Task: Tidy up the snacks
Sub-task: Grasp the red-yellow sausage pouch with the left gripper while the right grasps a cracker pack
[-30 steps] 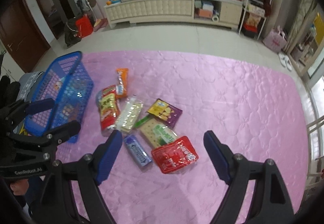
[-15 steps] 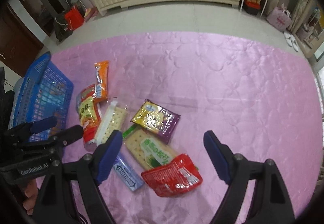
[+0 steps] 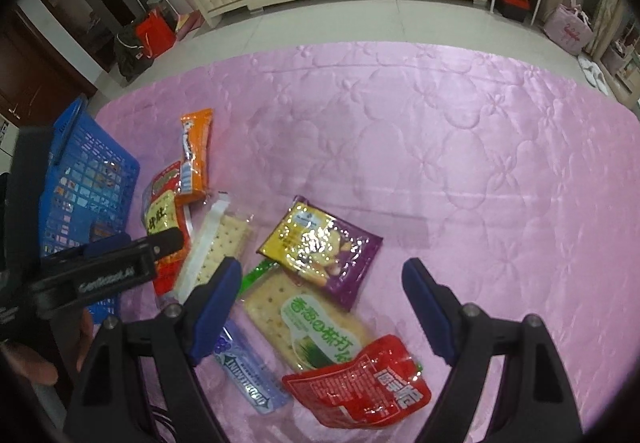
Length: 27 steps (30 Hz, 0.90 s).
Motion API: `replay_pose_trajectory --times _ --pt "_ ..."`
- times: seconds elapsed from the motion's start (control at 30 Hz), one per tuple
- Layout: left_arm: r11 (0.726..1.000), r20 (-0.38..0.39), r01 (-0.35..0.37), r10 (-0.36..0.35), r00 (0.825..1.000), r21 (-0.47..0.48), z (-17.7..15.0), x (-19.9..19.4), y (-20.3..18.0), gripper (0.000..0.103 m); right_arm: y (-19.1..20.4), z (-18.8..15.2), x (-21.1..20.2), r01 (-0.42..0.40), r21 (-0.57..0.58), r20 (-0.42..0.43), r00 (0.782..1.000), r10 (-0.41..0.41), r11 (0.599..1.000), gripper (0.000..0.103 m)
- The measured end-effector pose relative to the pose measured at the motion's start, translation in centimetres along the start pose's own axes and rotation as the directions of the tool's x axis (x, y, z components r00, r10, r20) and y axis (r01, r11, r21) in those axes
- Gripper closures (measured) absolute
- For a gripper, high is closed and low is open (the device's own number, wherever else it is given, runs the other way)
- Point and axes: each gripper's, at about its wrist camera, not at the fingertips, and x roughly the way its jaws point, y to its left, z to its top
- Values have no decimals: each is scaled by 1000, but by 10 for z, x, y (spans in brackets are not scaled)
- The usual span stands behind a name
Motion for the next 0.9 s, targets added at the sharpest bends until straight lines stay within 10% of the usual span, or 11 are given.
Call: replay_pose_trajectory --times 0.23,0.5,0.9 --pt "1000 -16 -13 13 1000 -10 3 19 4 33 -2 -4 4 -4 -4 -3 1000 4 1000 17" --pt "994 -10 -20 21 1000 105 -8 11 -18 65 -3 -9 3 3 -3 -14 1000 -3 1000 17" --pt "963 77 94 -117 990 251 -35 -50 -7 68 10 -10 -20 15 11 -1 1000 -15 1000 17"
